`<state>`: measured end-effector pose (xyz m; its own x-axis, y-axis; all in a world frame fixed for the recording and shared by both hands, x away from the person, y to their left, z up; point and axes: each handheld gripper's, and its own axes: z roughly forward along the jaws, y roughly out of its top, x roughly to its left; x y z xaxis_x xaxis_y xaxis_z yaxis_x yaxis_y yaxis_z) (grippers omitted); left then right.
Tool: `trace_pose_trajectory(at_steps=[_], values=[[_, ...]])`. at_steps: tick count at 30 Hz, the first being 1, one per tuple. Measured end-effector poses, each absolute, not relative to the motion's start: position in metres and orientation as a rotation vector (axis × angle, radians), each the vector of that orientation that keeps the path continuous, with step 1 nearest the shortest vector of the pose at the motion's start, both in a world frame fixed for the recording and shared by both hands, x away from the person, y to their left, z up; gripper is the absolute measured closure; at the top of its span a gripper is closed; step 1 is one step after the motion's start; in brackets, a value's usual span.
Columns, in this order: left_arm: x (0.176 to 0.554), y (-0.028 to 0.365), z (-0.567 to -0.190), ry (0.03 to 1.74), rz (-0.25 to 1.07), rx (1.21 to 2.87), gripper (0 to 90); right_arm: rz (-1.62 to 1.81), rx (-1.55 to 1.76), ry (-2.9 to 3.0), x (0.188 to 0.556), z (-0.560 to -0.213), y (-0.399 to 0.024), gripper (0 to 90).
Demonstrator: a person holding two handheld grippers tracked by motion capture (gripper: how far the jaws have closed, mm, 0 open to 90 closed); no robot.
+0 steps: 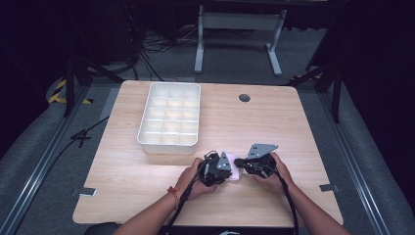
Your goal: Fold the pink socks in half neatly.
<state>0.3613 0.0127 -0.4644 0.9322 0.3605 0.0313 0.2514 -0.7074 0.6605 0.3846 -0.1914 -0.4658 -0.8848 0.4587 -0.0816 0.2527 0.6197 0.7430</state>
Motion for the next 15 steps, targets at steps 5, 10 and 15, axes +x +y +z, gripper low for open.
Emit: trace_pose_trajectory(at_steps=[5, 10, 15], values=[[0.366, 0.018, -0.461, 0.467, 0.169, 2.365, 75.4, 1.129, 0.586, 2.594, 0.385, -0.467, -0.192, 87.8], [0.367, 0.023, -0.458, 0.471, 0.167, 2.351, 71.0, 1.127, 0.578, 2.588, 0.385, -0.464, -0.193, 84.8], [0.367, 0.031, -0.447, 0.491, 0.206, 2.314, 65.8, 1.17, 0.578, 2.547, 0.381, -0.453, -0.202, 79.9]])
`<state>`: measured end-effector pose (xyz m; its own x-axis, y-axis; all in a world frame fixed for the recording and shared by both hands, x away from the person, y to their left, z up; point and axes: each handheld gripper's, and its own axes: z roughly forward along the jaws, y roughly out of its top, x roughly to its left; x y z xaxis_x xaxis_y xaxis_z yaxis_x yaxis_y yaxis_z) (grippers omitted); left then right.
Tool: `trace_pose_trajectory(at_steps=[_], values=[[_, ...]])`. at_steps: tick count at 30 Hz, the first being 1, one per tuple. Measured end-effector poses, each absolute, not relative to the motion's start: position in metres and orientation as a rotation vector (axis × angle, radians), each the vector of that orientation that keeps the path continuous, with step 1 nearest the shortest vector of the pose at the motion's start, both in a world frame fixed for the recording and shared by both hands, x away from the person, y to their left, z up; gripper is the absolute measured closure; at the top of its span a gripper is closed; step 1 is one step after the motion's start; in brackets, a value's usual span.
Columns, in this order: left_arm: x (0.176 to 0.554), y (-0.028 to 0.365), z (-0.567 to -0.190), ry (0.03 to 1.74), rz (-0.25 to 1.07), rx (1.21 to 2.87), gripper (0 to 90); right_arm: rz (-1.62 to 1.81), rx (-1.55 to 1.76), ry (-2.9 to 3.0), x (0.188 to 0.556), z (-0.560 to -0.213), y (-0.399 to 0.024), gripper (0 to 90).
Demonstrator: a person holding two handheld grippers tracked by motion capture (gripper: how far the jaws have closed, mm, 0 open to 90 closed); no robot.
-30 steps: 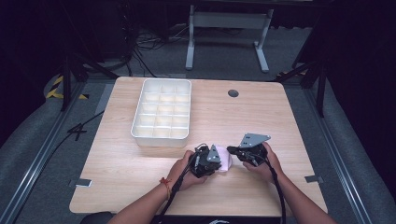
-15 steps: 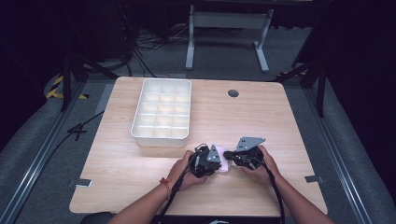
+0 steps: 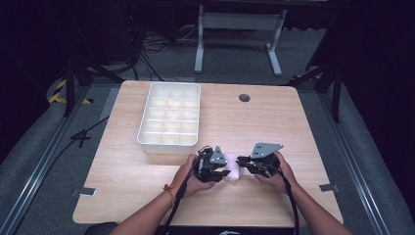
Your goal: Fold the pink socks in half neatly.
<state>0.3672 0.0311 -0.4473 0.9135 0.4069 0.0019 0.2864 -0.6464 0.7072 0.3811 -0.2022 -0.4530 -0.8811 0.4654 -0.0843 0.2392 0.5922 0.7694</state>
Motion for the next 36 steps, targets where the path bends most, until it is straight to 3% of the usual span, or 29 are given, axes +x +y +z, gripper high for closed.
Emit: trace_pose_trajectory(at_steps=[10, 19, 25, 36], values=[[0.373, 0.042, -0.445, 0.562, 0.183, 2.278, 57.4, 1.179, 0.613, 2.502, 0.382, -0.444, -0.213, 74.1], [0.391, 0.039, -0.445, 0.676, 0.052, 2.212, 34.3, 1.118, 0.641, 2.44, 0.383, -0.436, -0.231, 67.6], [0.404, 0.025, -0.455, 0.757, -0.013, 2.243, 24.4, 1.073, 0.675, 2.45, 0.382, -0.439, -0.246, 66.0], [0.415, -0.008, -0.461, 0.766, 0.002, 2.358, 16.4, 1.083, 0.686, 2.48, 0.376, -0.449, -0.262, 64.5]])
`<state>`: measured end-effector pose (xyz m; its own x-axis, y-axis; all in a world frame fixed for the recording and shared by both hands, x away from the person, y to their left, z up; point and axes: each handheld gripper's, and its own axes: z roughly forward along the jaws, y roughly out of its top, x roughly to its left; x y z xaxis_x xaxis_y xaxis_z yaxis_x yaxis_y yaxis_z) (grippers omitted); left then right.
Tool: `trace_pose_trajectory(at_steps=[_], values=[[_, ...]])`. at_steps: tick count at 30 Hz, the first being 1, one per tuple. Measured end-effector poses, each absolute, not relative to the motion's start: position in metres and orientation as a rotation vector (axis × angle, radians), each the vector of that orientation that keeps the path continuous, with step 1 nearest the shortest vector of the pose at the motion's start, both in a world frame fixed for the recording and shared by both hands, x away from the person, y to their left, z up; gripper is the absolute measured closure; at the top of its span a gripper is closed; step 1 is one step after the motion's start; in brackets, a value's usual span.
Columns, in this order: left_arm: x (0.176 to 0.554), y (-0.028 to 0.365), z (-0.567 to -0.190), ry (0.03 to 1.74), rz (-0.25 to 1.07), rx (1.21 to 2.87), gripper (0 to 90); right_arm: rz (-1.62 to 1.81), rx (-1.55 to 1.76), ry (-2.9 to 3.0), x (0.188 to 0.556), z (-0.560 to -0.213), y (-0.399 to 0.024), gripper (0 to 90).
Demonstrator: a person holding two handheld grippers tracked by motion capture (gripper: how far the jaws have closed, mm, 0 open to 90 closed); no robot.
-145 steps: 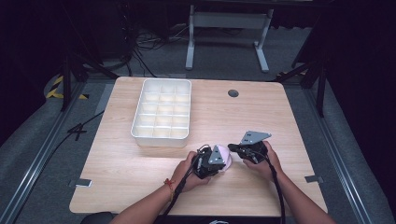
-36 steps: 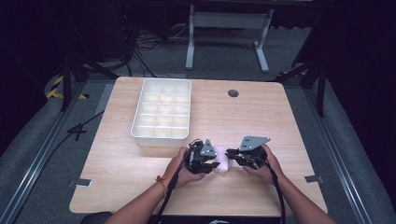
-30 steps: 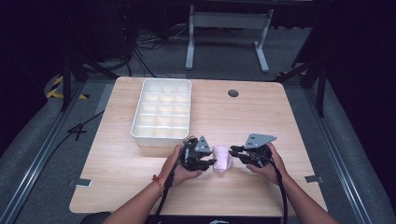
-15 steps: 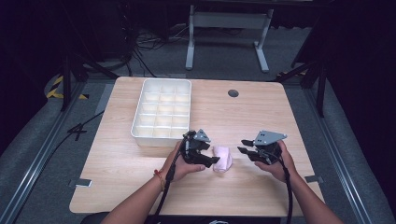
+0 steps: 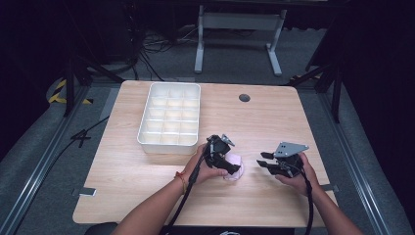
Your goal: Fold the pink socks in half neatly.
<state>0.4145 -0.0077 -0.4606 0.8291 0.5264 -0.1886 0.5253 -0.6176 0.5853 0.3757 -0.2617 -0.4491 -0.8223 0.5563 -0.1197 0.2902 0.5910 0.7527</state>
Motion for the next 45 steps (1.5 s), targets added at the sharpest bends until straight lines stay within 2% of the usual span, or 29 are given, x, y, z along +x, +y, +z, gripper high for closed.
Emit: trace_pose_trajectory(at_steps=[5, 10, 11, 14, 18, 21, 33, 45], values=[[0.418, -0.01, -0.466, 0.77, -0.033, 2.357, 13.8, 1.089, 0.674, 2.497, 0.375, -0.453, -0.261, 63.4], [0.416, -0.017, -0.466, 0.716, -0.028, 2.388, 15.7, 1.092, 0.666, 2.512, 0.376, -0.455, -0.261, 62.9], [0.415, -0.018, -0.466, 0.698, -0.038, 2.396, 18.4, 1.088, 0.671, 2.514, 0.376, -0.456, -0.261, 62.9], [0.413, -0.022, -0.464, 0.62, -0.081, 2.401, 37.5, 1.083, 0.666, 2.517, 0.376, -0.458, -0.262, 62.8], [0.41, -0.024, -0.463, 0.559, -0.108, 2.399, 58.0, 1.088, 0.678, 2.524, 0.377, -0.459, -0.264, 62.5], [0.407, -0.023, -0.461, 0.539, -0.084, 2.392, 67.6, 1.099, 0.681, 2.531, 0.377, -0.46, -0.265, 62.2], [0.394, -0.012, -0.45, 0.428, 0.004, 2.306, 70.0, 1.243, 0.685, 2.499, 0.379, -0.456, -0.259, 65.1], [0.387, -0.012, -0.448, 0.365, 0.01, 2.331, 63.5, 1.323, 0.584, 2.499, 0.373, -0.449, -0.247, 77.6]])
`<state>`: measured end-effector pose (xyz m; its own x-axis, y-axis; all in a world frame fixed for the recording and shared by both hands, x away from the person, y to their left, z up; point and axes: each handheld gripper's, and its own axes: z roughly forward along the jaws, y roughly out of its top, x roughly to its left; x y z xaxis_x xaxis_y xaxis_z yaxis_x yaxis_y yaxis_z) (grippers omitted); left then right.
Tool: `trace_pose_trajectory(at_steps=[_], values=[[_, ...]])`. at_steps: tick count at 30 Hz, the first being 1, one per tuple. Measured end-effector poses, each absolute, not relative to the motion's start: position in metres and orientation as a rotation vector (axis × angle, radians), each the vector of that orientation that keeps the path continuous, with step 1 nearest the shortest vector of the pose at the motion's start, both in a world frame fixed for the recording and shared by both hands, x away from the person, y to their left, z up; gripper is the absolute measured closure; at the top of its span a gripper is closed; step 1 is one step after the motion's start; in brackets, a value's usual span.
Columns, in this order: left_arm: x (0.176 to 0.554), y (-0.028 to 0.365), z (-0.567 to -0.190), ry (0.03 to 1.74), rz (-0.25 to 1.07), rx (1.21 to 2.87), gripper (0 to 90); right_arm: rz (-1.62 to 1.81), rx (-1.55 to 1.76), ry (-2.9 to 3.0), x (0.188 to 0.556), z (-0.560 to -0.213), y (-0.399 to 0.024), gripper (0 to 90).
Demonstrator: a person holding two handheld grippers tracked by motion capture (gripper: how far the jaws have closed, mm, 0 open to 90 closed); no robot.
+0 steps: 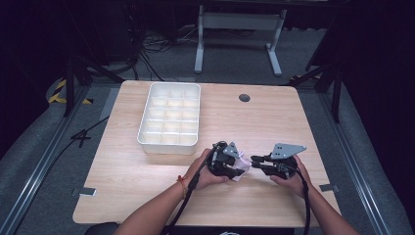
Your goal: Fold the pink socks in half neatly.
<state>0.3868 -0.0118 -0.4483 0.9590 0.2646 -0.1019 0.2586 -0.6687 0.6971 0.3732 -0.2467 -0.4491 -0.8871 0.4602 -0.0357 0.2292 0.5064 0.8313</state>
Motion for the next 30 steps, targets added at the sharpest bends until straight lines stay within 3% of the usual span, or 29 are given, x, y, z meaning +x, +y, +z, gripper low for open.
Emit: trace_pose_trajectory(at_steps=[7, 30], values=[[0.382, -0.008, -0.445, 0.336, 0.053, 2.335, 69.9, 1.318, 0.528, 2.513, 0.369, -0.446, -0.239, 79.8], [0.383, 0.081, -0.405, 0.457, 0.283, 2.186, 72.5, 1.135, 0.575, 2.592, 0.359, -0.463, -0.261, 51.5]])
